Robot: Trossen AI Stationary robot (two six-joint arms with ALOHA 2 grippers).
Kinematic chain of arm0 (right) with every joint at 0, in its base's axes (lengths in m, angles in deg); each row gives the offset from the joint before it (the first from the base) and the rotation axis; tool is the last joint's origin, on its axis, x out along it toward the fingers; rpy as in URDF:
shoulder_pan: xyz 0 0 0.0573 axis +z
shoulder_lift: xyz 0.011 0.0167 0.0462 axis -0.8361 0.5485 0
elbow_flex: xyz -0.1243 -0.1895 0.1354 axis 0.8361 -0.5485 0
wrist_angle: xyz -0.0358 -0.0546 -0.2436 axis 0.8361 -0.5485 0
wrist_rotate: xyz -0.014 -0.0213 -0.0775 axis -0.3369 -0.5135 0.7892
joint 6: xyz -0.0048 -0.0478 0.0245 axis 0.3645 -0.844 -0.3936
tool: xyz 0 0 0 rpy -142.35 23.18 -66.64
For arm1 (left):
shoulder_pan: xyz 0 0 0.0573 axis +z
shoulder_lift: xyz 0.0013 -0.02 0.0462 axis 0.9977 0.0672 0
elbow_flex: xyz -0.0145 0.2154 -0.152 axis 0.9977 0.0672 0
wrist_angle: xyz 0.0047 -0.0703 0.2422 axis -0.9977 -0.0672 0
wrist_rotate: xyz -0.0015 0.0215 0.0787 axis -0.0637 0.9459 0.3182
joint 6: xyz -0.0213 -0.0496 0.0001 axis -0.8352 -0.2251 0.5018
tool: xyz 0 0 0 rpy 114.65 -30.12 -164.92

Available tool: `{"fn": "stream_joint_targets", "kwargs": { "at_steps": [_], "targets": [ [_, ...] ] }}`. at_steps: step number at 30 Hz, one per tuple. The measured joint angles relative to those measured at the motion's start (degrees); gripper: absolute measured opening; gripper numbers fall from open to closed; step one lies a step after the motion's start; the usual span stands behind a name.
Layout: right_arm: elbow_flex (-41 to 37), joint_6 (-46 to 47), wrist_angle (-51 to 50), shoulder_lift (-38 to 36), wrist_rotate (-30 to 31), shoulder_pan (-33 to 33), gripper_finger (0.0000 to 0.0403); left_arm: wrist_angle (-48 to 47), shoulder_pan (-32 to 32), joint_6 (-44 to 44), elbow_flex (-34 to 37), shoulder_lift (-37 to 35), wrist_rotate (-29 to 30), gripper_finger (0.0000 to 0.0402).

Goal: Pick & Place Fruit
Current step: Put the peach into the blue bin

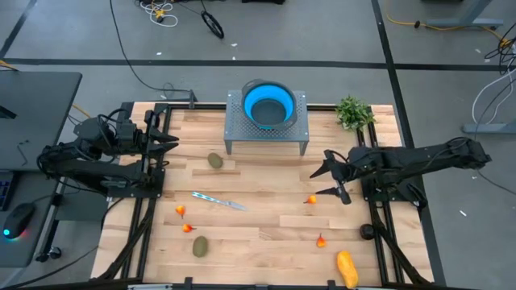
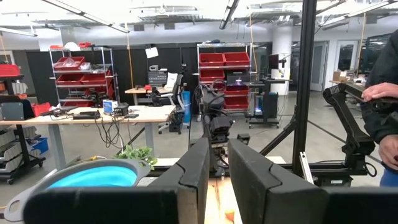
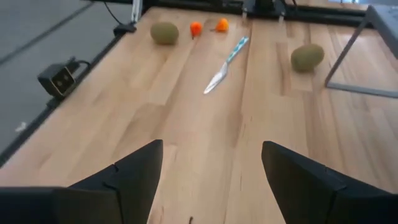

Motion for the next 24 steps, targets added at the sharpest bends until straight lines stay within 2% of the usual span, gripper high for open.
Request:
{"fn": "stream_joint_targets", "kwargs": {
  "at_steps": [8, 14, 24],
  "targets": [
    [0.1, 0.1, -1.8, 1.2, 3.1, 4.3, 0.0284, 0.0, 0.0, 0.0, 0.0, 0.0, 0.0, 0.0067],
    [2.9, -0.4, -9.0, 2.8, 6.6, 5.5, 0.0284, 0.0, 0.0, 0.0, 0.0, 0.0, 0.0, 0.0068],
    [3.1, -1.2, -10.0, 6.9, 6.8, 5.5, 0.0284, 0.0, 0.0, 0.0, 0.0, 0.0, 0.0, 0.0068]
  ]
}}
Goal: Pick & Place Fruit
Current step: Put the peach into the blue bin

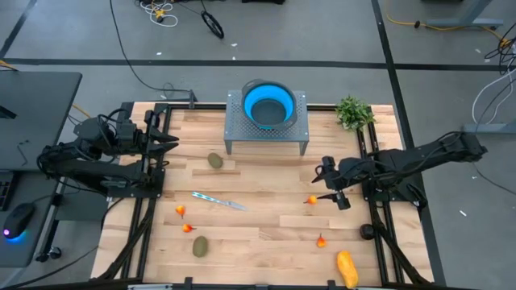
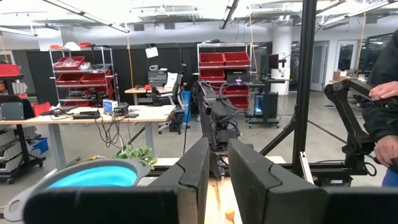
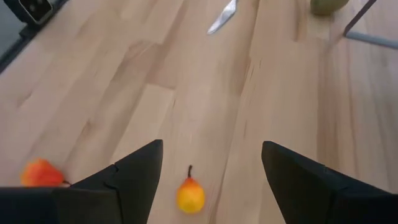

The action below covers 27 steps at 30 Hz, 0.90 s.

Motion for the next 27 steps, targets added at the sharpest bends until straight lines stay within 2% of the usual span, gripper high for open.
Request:
{"fn": "stream_joint_targets", "kwargs": {
  "at_steps": [12, 27],
  "targets": [
    [-2.9, -1.6, 0.6, 6.9, 1.5, 2.0, 0.0284, 0.0, 0.0, 0.0, 0.0, 0.0, 0.0, 0.0068],
    [-6.1, -1.5, 6.8, 12.4, 3.0, 4.2, 0.0284, 0.0, 0.0, 0.0, 0.0, 0.0, 0.0, 0.0068]
  ]
}}
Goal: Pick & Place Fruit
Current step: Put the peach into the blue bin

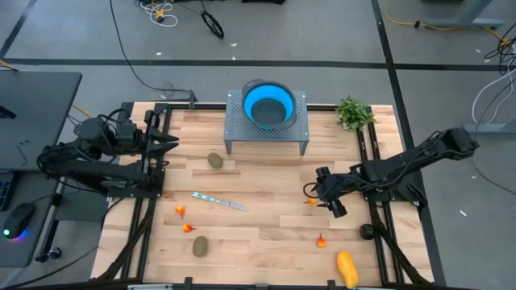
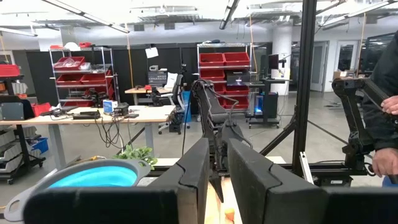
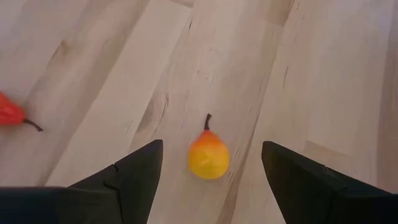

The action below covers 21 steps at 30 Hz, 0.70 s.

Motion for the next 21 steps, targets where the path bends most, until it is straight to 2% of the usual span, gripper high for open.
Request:
{"fn": "stream_joint_targets", "kwargs": {
  "at_steps": [21],
  "targets": [
    [-0.2, -0.1, 4.5, 8.3, 1.6, 0.0, 0.0284, 0.0, 0.0, 0.0, 0.0, 0.0, 0.0, 0.0068]
  ]
}}
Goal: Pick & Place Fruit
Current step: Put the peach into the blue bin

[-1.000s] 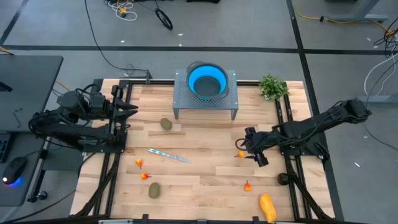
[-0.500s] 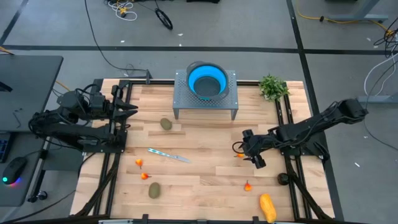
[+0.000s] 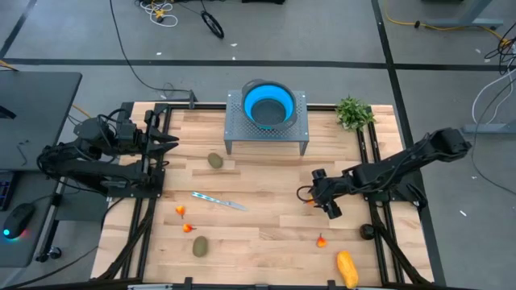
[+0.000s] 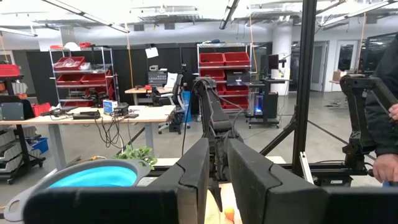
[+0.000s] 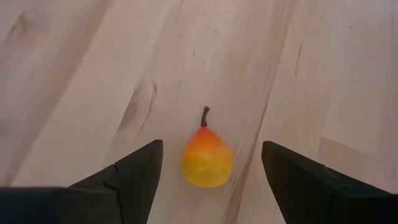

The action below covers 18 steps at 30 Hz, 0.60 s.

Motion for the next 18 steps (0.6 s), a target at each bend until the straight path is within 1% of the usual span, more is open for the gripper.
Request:
{"fn": "stream_joint_targets", "kwargs": {
  "at_steps": [7, 18],
  "targets": [
    [0.0, -0.1, 2.0, 2.6, 0.0, 0.0, 0.0284, 0.0, 0.0, 0.0, 0.0, 0.0, 0.0, 0.0068],
    [0.0, -0.9, 2.1, 5.3, 0.1, 0.0, 0.0284, 0.0, 0.0, 0.0, 0.0, 0.0, 0.0, 0.0068]
  ]
}}
